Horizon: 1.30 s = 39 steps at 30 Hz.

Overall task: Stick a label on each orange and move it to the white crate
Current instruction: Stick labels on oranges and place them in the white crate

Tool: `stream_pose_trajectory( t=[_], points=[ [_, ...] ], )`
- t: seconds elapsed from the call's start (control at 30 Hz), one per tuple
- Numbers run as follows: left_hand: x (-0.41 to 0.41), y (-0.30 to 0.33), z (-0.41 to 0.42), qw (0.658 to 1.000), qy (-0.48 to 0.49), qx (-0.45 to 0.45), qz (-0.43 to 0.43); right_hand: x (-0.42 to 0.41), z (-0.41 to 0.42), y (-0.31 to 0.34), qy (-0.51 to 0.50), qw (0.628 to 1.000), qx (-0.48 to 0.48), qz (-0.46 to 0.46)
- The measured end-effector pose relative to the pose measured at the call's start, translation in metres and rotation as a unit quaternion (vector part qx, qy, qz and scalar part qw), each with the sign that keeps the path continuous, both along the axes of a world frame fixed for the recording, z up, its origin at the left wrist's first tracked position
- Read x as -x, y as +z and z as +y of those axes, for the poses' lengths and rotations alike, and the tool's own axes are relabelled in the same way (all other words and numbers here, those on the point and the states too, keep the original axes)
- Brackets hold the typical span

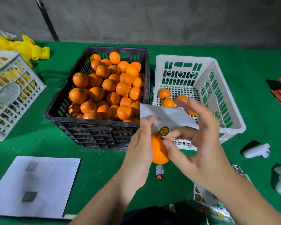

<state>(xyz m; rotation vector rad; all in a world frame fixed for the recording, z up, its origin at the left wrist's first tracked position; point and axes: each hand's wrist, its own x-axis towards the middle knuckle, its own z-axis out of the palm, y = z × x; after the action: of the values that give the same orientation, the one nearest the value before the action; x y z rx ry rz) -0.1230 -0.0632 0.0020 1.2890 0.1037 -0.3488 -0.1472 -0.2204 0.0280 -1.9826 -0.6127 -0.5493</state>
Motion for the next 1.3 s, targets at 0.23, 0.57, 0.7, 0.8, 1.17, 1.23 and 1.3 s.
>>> stream_pose_trajectory(
  t=[0.23,0.57,0.7,0.8,1.17,1.23,1.3],
  points=[
    [-0.003,0.009,-0.001,0.997,0.034,0.026,0.062,0.018,0.015,-0.011,-0.044,0.975,0.195,-0.093],
    [0.006,0.007,-0.001,0.995,0.042,0.091,0.028,0.002,0.012,-0.038,-0.061,0.991,0.083,-0.090],
    [-0.004,0.015,0.002,0.994,0.068,0.086,0.026,-0.016,-0.003,-0.034,-0.048,0.983,0.045,-0.170],
    [-0.013,0.003,0.014,0.993,0.115,-0.010,-0.034,-0.046,-0.034,-0.030,-0.114,0.968,0.038,-0.219],
    [-0.035,-0.025,0.042,0.981,-0.001,-0.048,-0.186,-0.078,-0.047,-0.035,-0.286,0.913,-0.102,0.271],
    [-0.042,-0.027,0.045,0.977,-0.019,-0.040,-0.208,-0.071,-0.031,-0.025,-0.213,0.866,-0.254,0.374],
    [-0.049,-0.028,0.047,0.976,-0.031,-0.048,-0.209,-0.065,-0.026,-0.018,-0.150,0.851,-0.314,0.393]
  ],
)
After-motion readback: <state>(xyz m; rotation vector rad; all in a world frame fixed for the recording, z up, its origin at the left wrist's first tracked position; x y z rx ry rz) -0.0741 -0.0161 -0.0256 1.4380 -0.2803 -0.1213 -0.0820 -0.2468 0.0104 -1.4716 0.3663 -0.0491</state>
